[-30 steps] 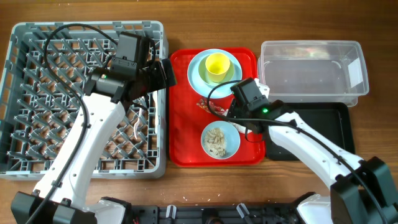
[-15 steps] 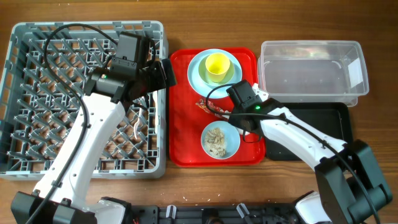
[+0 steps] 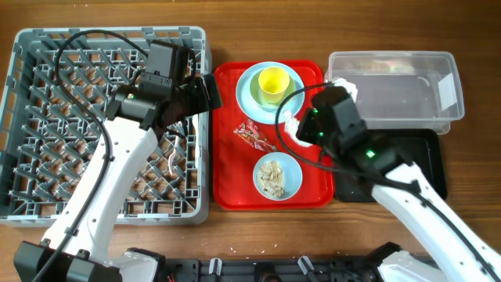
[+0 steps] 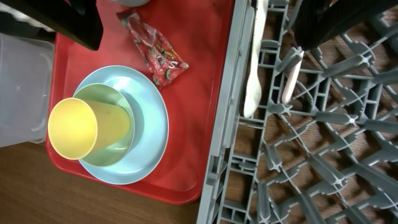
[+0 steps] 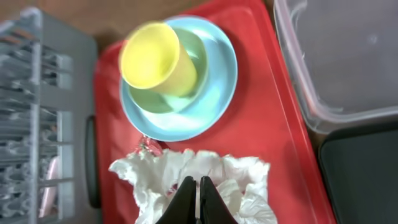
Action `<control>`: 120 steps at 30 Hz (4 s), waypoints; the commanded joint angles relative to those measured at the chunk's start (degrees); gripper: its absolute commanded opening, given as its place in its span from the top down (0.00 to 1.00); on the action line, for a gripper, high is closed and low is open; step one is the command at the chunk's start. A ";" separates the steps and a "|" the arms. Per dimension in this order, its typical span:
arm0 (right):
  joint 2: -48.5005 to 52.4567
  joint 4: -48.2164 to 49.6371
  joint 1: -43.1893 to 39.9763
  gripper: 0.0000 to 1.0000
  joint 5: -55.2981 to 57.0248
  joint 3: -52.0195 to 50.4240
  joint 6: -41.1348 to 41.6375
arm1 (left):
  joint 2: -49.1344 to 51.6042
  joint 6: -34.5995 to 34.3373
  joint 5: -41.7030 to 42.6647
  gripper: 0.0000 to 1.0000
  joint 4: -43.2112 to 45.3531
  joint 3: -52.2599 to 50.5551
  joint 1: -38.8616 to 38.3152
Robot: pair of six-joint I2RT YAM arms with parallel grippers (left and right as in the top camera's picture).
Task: Sort waste into correct bins and load items into the dishwasher rack
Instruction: 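Drop the tissue into the clear plastic bin with the right gripper, then grasp the blue rice bowl rim with the right gripper, then tip the bowl over the black tray to empty the rice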
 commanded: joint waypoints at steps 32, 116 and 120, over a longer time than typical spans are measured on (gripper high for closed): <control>-9.07 12.11 -21.16 0.02 -45.53 4.17 -9.44 | -1.14 0.28 -0.33 0.00 -0.02 0.50 0.28; -3.98 -21.22 -38.82 0.96 -34.88 1.31 -32.26 | -1.14 0.28 -0.33 0.00 0.00 0.50 0.26; -3.96 -18.69 -48.04 0.96 -47.15 -1.79 -36.83 | -1.14 0.28 -0.33 0.00 0.00 0.50 0.26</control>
